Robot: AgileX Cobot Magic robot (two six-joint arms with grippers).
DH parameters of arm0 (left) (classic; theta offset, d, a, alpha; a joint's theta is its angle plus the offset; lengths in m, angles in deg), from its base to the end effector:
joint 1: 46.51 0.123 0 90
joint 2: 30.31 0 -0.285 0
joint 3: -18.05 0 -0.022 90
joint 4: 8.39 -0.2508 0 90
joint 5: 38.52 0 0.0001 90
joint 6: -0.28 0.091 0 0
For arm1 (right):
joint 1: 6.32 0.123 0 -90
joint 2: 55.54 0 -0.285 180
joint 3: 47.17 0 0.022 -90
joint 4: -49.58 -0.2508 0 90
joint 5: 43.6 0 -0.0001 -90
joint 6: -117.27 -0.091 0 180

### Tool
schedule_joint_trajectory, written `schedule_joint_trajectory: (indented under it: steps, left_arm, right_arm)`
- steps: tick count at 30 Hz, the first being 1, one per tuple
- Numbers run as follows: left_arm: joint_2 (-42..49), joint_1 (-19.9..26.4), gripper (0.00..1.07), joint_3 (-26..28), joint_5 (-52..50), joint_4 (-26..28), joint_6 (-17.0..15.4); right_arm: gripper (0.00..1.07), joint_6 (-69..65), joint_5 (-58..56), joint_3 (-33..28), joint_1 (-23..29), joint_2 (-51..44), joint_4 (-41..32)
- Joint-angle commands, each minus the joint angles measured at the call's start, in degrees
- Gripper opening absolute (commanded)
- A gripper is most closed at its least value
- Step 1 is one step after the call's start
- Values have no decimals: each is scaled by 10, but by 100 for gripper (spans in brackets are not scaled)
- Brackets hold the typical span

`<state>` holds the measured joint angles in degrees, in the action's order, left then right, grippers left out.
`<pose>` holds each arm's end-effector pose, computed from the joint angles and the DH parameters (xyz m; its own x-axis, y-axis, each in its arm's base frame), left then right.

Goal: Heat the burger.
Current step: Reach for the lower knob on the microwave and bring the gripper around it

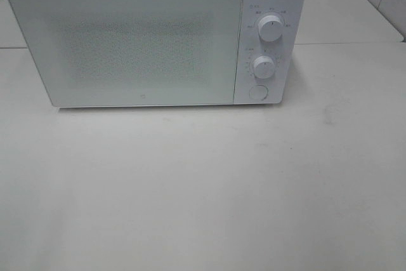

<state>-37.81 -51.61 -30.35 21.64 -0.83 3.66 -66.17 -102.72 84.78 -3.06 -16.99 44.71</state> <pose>-0.0068 -0.0098 0.2795 -0.4355 0.0319 -0.8996 0.1876 0.9806 -0.0560 0.0768 0.0110 0.2625 -0.8298 0.0562 -0.5553 -0.0119 0.9929 0.1183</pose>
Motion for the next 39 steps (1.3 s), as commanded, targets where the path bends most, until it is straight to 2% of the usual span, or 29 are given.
schedule_joint_trajectory:
  steps: [1,5,21,30,34,39]
  left_arm:
    - [14,1,101,-2,-8,0,-4]
    - [14,1,101,-2,-8,0,-4]
    - [14,1,101,-2,-8,0,-4]
    - [13,1,101,-2,-8,1,-4]
    - [13,1,101,-2,-8,1,-4]
    - [13,1,101,-2,-8,1,-4]
  right_arm:
    - [75,2,27,14,-4,40,-18]
    - [75,5,95,17,-4,58,-48]
    - [75,0,363,16,-4,122,-46]
    - [75,0,504,-8,-4,142,-47]
    - [75,0,555,-17,-4,163,-46]
    - [75,-3,633,-28,-2,234,-47]
